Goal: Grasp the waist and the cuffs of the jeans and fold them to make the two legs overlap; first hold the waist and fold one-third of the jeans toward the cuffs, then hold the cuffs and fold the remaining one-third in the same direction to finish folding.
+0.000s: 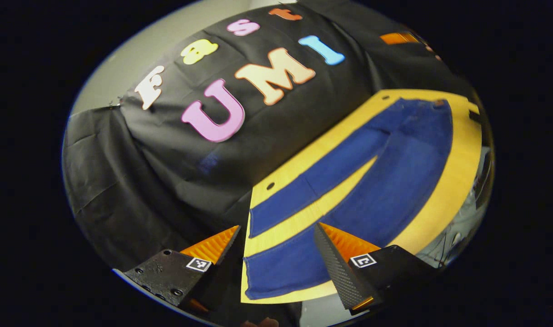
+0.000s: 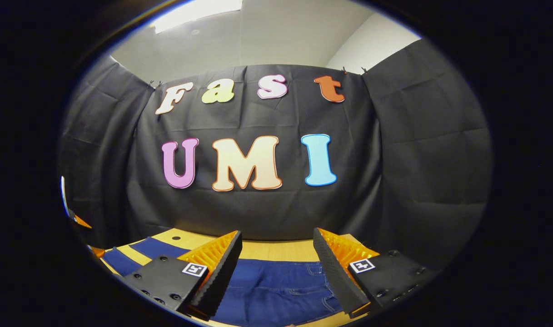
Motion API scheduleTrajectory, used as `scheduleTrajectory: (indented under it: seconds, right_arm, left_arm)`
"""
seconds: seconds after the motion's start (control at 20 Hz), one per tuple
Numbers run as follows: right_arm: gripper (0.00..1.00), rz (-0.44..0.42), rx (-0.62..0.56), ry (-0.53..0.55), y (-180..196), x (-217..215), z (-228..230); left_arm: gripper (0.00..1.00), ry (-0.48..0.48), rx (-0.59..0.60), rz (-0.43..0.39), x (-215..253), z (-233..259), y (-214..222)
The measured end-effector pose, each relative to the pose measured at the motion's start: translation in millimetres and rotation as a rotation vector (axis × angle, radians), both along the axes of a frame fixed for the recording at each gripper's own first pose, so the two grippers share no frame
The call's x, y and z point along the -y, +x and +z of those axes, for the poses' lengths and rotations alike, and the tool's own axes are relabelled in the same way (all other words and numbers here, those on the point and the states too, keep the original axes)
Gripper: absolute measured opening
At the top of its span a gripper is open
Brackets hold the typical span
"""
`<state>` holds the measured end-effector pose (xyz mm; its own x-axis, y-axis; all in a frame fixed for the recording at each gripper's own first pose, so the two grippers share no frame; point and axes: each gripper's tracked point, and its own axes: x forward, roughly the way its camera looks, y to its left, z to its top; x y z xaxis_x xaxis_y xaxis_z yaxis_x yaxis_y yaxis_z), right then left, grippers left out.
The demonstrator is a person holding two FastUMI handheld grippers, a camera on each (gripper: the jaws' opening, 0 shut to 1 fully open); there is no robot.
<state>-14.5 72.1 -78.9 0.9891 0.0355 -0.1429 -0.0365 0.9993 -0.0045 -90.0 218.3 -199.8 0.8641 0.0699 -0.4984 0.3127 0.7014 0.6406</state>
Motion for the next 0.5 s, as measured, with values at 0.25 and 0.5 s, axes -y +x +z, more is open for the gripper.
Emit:
scheduleTrajectory:
  seconds: [0.25, 0.5]
  right_arm:
    - [0.97, -0.023, -0.046, -0.042, -6.1, -2.4, -25.1]
    - [0.97, -0.052, -0.061, -0.088, -14.9, 1.8, -33.2]
  left_arm:
    - [0.94, 0.148, -0.166, -0.071, -44.2, -57.1, -21.6]
    - [0.95, 0.307, -0.301, -0.174, -80.1, -98.9, -39.7]
